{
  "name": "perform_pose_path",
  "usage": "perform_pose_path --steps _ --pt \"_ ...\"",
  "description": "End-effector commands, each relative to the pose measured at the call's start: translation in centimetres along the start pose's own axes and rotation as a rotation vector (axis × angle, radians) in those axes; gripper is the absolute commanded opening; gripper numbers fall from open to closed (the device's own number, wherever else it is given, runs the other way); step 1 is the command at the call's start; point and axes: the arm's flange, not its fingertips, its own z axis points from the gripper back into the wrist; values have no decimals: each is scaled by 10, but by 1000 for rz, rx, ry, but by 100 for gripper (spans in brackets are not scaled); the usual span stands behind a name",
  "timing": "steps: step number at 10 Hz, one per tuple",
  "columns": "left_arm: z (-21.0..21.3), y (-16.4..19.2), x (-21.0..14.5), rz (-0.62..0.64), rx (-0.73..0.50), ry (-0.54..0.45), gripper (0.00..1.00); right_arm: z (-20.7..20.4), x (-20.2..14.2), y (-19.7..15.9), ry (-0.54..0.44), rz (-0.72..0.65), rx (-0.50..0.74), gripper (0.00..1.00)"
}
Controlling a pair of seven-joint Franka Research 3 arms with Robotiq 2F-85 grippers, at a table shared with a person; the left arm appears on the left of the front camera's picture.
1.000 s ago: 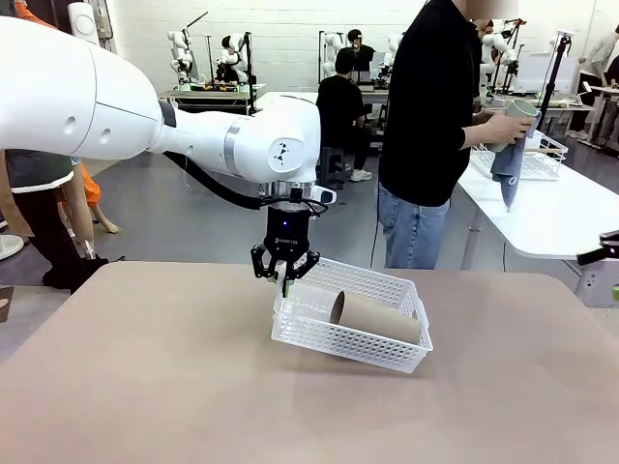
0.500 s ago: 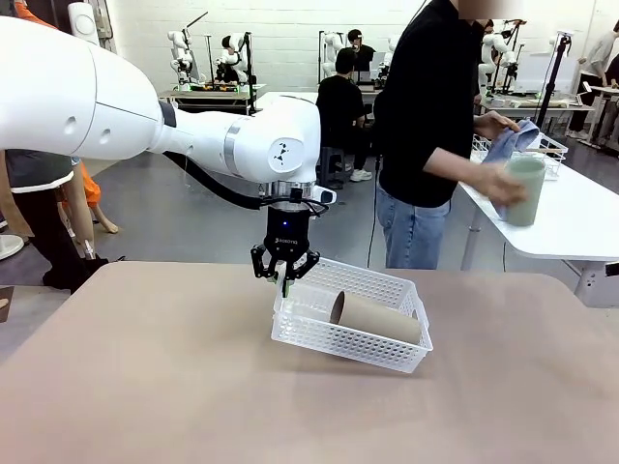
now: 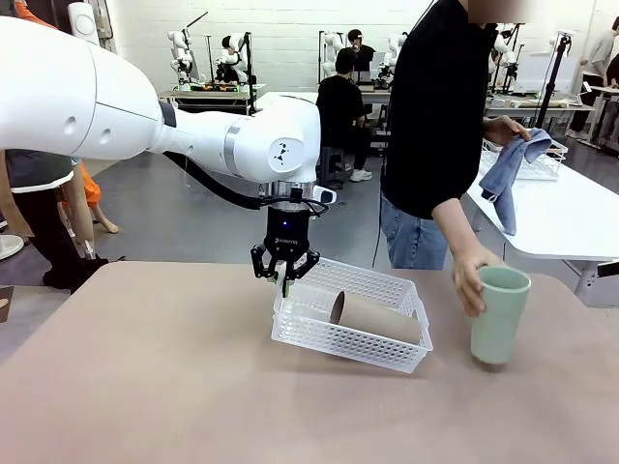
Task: Clean and organize the cups into the basket.
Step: Pick up the Organizing basket and move it to the center of the table, then pick up the Reusable plastic cup from the right side of the table and place it inside the Organizing basket, then pick up the Reusable plastic cup from the right side of the table and stack it inside the Organizing basket in the center of the table.
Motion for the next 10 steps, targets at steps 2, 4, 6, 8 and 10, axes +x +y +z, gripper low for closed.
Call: perform_pose_path --steps 2,4,6,8,10 --pt "1 1 -1 0 0 -1 0 2 2 3 17 4 3 100" --pt "1 1 -1 0 0 -1 0 2 2 3 17 4 3 100" --pt "1 1 -1 0 0 -1 0 2 2 3 17 4 3 100" --pt "1 1 -1 0 0 -1 0 2 2 3 17 4 3 100" --pt "1 1 -1 0 0 -1 0 2 2 3 17 4 3 100"
